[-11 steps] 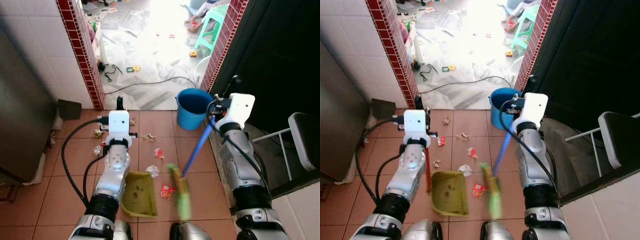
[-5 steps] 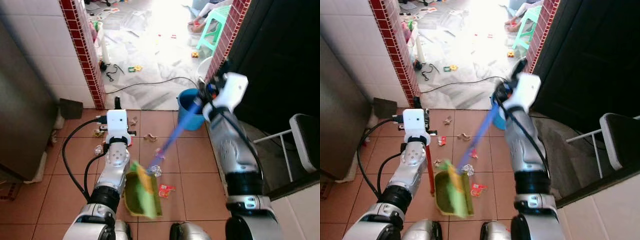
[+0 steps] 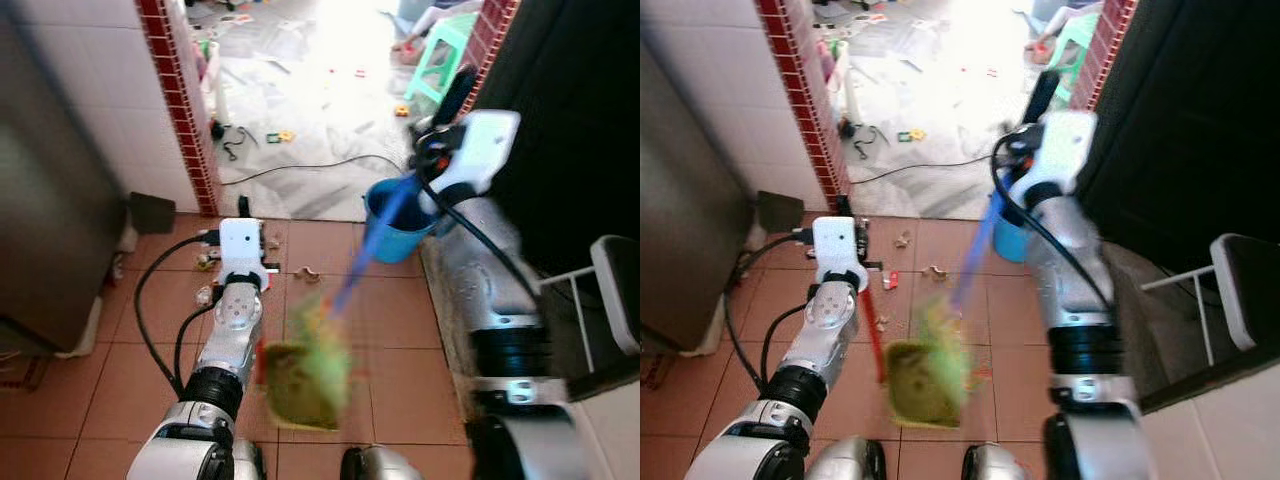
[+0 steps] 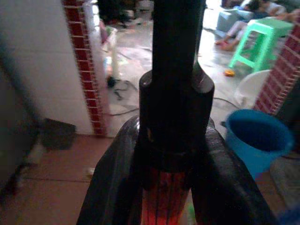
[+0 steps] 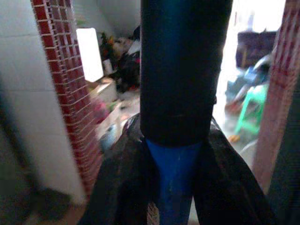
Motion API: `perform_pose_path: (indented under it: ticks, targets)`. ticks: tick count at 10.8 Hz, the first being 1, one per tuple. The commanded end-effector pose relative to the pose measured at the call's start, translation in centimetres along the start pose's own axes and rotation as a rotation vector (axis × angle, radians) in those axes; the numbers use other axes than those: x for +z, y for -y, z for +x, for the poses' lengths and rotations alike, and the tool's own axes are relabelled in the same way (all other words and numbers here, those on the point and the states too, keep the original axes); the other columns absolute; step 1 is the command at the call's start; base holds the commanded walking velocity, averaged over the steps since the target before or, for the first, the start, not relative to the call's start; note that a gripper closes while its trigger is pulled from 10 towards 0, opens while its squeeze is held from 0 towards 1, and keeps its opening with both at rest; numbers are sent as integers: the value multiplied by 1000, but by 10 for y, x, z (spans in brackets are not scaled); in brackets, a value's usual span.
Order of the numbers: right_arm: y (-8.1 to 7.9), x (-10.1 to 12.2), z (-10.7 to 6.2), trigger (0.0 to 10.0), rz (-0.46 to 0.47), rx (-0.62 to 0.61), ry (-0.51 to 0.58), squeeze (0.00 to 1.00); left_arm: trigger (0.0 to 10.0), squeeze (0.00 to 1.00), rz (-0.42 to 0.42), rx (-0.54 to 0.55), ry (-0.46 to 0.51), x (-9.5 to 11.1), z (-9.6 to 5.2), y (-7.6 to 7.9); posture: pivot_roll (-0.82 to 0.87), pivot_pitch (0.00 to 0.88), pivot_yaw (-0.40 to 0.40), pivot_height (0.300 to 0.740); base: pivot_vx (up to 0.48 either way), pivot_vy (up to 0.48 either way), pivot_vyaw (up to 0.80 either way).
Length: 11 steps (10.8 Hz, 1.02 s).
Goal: Sweep floor
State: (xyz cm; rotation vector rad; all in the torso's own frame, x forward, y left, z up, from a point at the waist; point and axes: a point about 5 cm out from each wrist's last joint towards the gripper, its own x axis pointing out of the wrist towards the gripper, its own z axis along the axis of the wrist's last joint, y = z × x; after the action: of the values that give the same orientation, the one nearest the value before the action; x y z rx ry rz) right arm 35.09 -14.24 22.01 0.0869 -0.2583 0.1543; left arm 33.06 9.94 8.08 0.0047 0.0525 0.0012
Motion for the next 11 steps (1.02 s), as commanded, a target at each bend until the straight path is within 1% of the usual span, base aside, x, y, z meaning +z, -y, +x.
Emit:
perform_pose_path:
  ticks: [1, 2, 3, 4, 5, 6, 7, 8, 9, 11]
  targets:
    - [-1, 36, 4, 10000, -70, 9, 179, 0, 10000, 0, 1, -62, -33, -4, -4, 10, -54, 83, -45, 740, 0, 0, 0]
    - [5, 36, 2, 10000, -151, -10, 197, 0, 10000, 0, 21, -84, -18, -1, -6, 11, -49, 81, -40, 740, 0, 0, 0]
    - [12, 30, 0, 10000, -175, -31, 185, 0, 10000, 0, 41, -103, 2, 4, -8, 11, -41, 82, -34, 740, 0, 0, 0]
    - [17, 23, -3, 10000, -179, -57, 168, 0, 10000, 0, 60, -117, 4, 5, -11, 10, -36, 81, -31, 740, 0, 0, 0]
    - [21, 18, -4, 10000, -188, -73, 162, 0, 10000, 0, 82, -115, 5, 6, -13, 6, -32, 79, -27, 740, 0, 0, 0]
    - [27, 13, -7, 10000, -231, -98, 146, 0, 10000, 0, 104, -86, 33, 12, -16, -1, -30, 81, -24, 740, 0, 0, 0]
    - [29, 9, -8, 10000, -247, -106, 134, 0, 10000, 0, 112, -68, 70, 20, -17, -5, -28, 79, -24, 740, 0, 0, 0]
    - [30, -3, -13, 10000, -265, -113, 96, 0, 10000, 0, 120, -37, 168, 41, -17, -13, -21, 80, -24, 740, 0, 0, 0]
    - [27, -13, -17, 10000, -262, -105, 67, 0, 10000, 0, 97, -18, 206, 53, -17, -19, -14, 79, -26, 740, 0, 0, 0]
    - [20, -27, -21, 10000, -269, -81, 28, 0, 10000, 0, 62, -11, 248, 73, -17, -24, -6, 75, -34, 740, 0, 0, 0]
